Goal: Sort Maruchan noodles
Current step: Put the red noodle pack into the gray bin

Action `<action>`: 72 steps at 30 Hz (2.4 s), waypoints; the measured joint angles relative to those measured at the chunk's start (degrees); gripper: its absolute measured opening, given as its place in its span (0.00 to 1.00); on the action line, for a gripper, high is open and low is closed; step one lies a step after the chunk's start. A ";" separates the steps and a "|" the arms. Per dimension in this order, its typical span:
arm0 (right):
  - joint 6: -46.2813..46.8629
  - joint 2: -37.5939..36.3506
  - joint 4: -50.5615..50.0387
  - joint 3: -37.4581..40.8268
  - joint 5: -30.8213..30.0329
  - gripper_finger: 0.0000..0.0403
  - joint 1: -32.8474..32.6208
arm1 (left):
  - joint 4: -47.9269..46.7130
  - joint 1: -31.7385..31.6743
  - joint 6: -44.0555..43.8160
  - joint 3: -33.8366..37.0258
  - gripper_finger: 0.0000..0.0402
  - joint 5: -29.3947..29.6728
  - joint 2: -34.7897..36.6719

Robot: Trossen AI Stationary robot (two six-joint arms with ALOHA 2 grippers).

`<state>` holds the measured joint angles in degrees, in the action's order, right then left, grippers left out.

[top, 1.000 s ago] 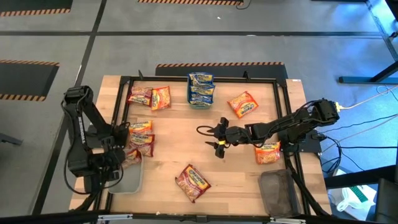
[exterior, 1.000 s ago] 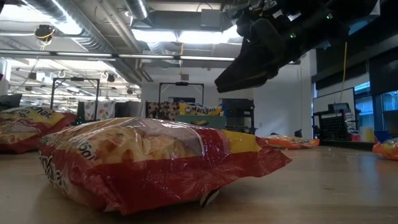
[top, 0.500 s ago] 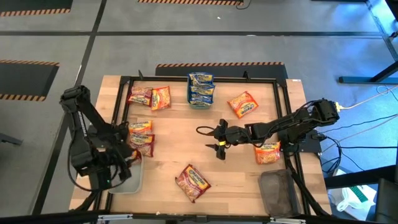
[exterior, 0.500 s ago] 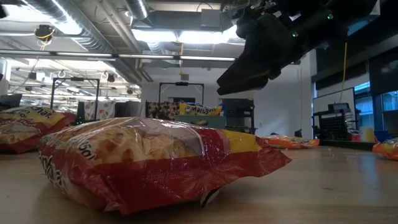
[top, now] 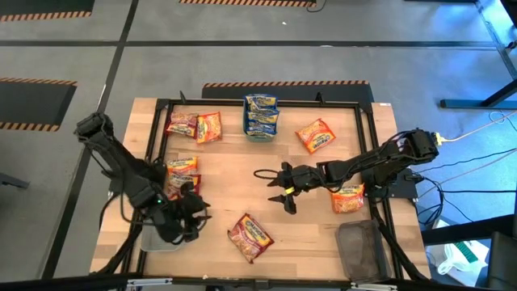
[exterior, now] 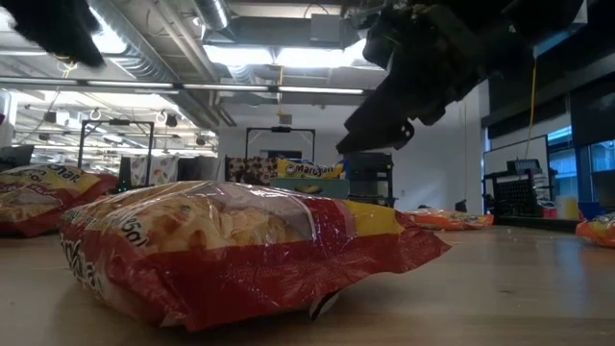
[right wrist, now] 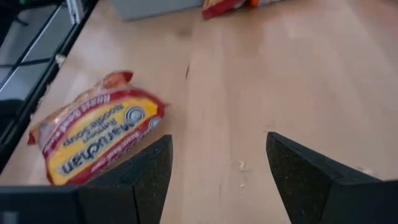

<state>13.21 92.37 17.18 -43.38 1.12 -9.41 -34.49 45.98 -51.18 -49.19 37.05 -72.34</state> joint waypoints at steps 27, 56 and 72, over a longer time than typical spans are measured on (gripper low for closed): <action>2.97 10.51 4.03 -2.27 -5.39 0.60 -18.72 | 47.63 -16.34 10.37 9.17 0.42 -19.45 -22.88; 16.21 6.91 -11.24 -7.34 -25.20 0.60 -24.53 | 45.38 -12.59 -1.28 1.44 0.42 -17.78 -25.83; 9.20 22.62 18.67 -8.74 -18.71 0.60 -31.06 | 47.66 -21.61 3.21 1.44 0.58 -25.45 -30.44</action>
<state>22.41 114.99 35.86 -52.12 -17.59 -40.47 13.17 24.37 -47.97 -47.75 11.60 -102.77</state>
